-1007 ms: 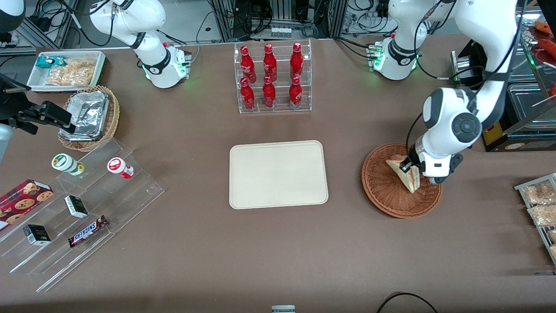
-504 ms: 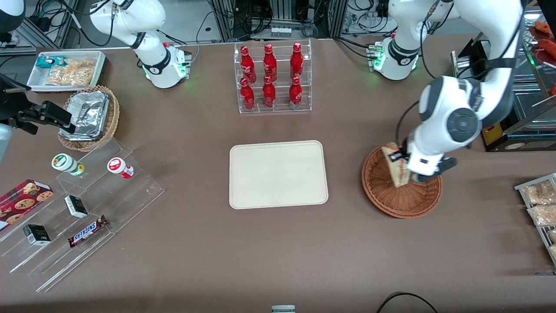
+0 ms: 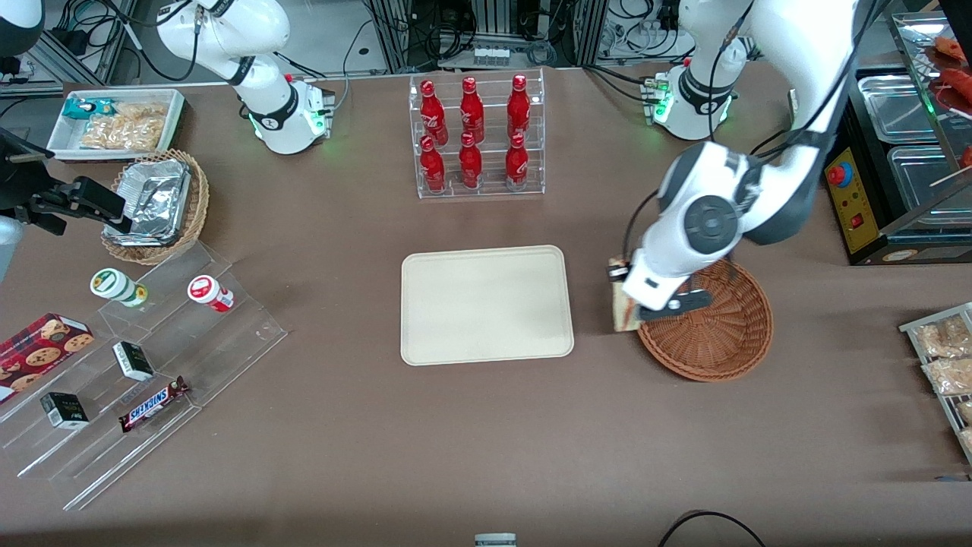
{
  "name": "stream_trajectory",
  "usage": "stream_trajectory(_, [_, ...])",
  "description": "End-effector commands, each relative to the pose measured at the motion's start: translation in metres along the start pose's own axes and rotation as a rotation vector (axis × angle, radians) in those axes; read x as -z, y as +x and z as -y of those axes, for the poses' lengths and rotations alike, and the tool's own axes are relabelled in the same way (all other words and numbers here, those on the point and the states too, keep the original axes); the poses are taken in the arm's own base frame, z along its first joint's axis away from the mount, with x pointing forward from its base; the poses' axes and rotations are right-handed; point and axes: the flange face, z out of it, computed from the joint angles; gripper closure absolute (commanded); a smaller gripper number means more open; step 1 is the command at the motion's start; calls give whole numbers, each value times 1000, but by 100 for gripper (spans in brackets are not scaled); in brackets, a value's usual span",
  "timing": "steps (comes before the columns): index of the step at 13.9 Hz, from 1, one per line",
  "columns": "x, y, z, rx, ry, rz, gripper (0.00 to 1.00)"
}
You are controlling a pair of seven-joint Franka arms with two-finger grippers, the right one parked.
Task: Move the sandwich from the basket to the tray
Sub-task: 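Lift the sandwich out of the basket and carry it over the tray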
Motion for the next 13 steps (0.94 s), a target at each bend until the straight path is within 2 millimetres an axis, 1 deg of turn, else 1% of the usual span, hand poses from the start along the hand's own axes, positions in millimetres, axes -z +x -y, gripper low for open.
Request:
stream_trajectory(1, [-7,0,-58,9,26,-44,97])
stream_trajectory(3, [-11,-6,-97,23,7,-52,97])
stream_trajectory(4, [-16,-12,-115,31,-1,-50,98])
stream_trajectory(8, [-39,-36,-175,56,-33,-76,98])
stream_trajectory(9, [-44,-44,-190,66,-33,-95,98])
stream_trajectory(10, [-50,-50,-202,78,-24,-115,98])
stream_trajectory(11, [-59,-53,-209,96,-11,-131,98])
stream_trajectory(13, [-68,-62,-230,114,-32,-165,98])
